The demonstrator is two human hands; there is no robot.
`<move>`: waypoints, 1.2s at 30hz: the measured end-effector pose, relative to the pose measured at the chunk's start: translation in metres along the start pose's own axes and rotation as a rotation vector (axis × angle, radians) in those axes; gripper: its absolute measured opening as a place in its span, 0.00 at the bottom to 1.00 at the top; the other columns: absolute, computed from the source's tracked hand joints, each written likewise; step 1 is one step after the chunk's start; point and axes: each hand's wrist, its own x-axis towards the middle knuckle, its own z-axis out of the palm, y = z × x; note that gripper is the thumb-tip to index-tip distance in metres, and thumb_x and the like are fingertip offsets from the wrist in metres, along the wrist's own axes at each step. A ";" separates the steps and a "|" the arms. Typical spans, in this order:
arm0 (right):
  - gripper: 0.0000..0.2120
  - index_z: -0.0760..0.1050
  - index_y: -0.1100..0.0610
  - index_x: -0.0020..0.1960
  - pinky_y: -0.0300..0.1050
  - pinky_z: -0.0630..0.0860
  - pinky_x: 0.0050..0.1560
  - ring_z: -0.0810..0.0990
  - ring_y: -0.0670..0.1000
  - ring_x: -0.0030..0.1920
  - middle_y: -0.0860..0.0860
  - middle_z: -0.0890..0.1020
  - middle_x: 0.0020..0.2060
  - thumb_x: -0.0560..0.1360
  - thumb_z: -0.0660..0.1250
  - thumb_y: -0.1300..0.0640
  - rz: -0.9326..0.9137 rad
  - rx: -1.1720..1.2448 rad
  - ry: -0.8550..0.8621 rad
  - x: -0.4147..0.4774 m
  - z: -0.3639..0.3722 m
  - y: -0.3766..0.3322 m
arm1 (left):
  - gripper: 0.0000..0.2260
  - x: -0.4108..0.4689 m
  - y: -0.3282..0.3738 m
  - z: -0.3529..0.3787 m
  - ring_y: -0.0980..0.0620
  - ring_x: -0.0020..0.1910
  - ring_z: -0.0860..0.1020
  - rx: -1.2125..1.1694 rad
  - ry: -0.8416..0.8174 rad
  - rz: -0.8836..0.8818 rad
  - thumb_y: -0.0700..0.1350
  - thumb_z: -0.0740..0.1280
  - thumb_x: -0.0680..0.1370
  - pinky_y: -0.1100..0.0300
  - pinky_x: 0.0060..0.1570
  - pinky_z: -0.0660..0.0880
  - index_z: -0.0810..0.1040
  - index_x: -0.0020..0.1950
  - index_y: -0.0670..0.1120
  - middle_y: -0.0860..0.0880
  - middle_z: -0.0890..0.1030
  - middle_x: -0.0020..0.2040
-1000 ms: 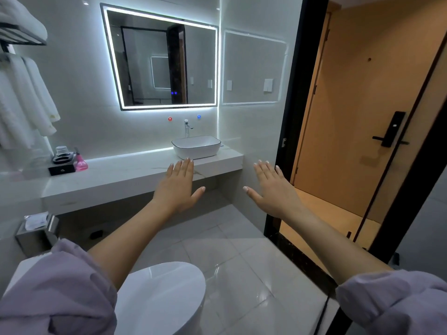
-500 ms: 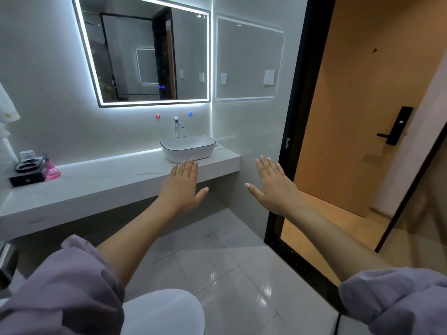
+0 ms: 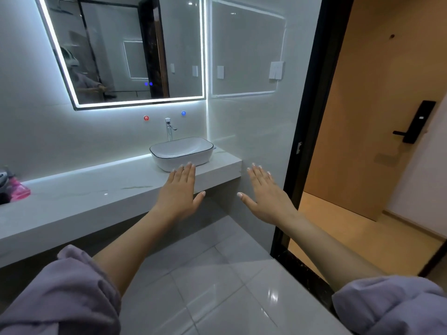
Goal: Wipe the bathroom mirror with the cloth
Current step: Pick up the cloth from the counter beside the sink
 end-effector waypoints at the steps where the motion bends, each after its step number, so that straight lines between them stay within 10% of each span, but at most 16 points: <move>1: 0.36 0.40 0.58 0.78 0.39 0.32 0.70 0.38 0.50 0.77 0.53 0.41 0.78 0.81 0.50 0.39 -0.009 0.003 -0.004 0.011 0.004 0.007 | 0.33 0.012 0.000 0.005 0.47 0.79 0.43 -0.007 0.006 -0.008 0.59 0.49 0.82 0.54 0.75 0.40 0.39 0.79 0.42 0.44 0.43 0.80; 36: 0.37 0.40 0.57 0.79 0.41 0.33 0.71 0.39 0.51 0.78 0.53 0.42 0.78 0.80 0.50 0.38 -0.308 0.048 -0.145 0.395 0.151 0.249 | 0.34 0.369 0.002 0.149 0.48 0.79 0.44 0.132 -0.008 -0.264 0.61 0.47 0.81 0.57 0.72 0.38 0.40 0.79 0.43 0.46 0.44 0.80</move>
